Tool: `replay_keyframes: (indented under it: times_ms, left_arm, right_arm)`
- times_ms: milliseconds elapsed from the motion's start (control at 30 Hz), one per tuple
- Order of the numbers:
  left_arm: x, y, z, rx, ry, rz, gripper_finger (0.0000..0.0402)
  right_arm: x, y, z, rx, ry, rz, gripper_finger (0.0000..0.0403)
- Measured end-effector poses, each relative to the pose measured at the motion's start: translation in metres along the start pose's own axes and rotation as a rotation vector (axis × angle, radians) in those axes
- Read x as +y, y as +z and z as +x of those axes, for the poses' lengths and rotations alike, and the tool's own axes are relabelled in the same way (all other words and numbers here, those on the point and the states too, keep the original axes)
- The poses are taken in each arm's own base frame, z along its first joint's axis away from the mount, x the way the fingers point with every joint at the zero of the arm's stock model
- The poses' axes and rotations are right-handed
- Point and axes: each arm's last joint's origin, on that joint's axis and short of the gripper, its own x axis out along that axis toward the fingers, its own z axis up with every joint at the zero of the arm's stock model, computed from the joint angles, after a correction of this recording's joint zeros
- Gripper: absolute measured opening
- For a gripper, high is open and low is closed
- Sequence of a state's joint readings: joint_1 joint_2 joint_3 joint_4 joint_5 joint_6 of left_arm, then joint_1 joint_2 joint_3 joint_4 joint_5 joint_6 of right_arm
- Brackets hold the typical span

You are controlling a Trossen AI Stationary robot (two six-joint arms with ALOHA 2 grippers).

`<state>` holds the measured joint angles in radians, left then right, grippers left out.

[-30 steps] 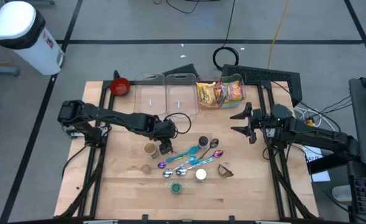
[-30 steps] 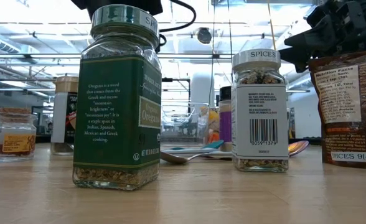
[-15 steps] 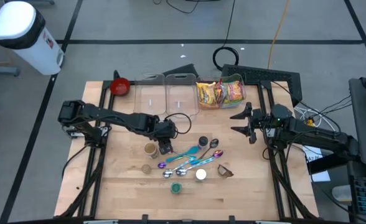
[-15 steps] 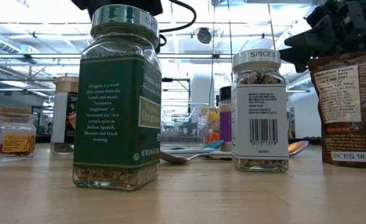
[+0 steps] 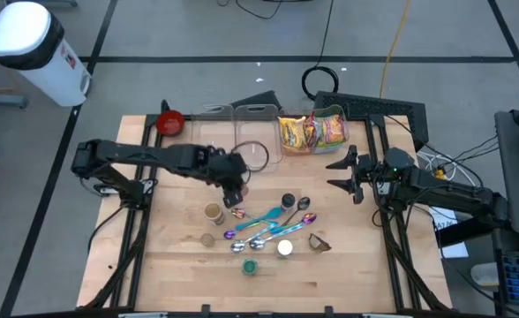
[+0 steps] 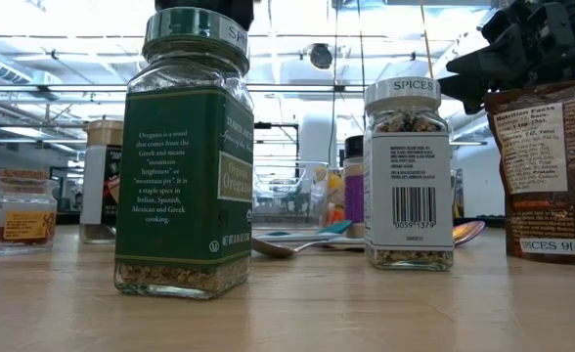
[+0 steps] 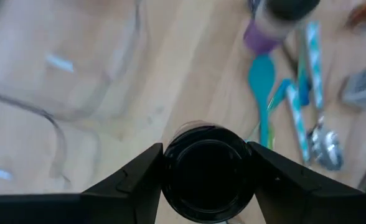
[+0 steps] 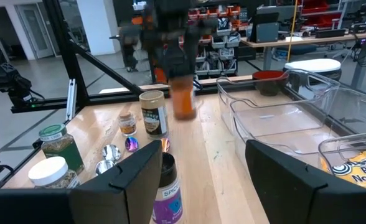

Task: Pick & Place Food Item
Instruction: Put the orange seasoning bottle into the left transparent bin

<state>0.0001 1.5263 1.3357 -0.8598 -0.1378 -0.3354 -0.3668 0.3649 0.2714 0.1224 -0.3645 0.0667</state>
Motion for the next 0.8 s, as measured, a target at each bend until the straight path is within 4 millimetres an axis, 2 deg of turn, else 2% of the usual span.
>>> replay_keyframes:
  times_ms: [233,367,500,667,800]
  left_arm:
    - [0.021,0.023,-0.054,-0.087,0.129,0.017,0.0210]
    - [0.043,0.032,-0.073,-0.089,0.229,0.004,0.0211]
    - [0.072,0.036,-0.076,-0.065,0.287,-0.009,0.0211]
    - [0.119,0.036,-0.077,-0.021,0.372,-0.074,0.0211]
    - [0.155,0.032,-0.067,-0.015,0.354,-0.139,0.0210]
  right_arm:
    - [0.000,0.000,0.000,0.000,0.000,0.000,0.0224]
    - [0.000,0.000,0.000,0.000,0.000,0.000,0.0224]
    - [0.000,0.000,0.000,0.000,0.000,0.000,0.0224]
    - [0.000,0.000,0.000,0.000,0.000,0.000,0.0224]
    - [0.000,0.000,0.000,0.000,0.000,0.001,0.0224]
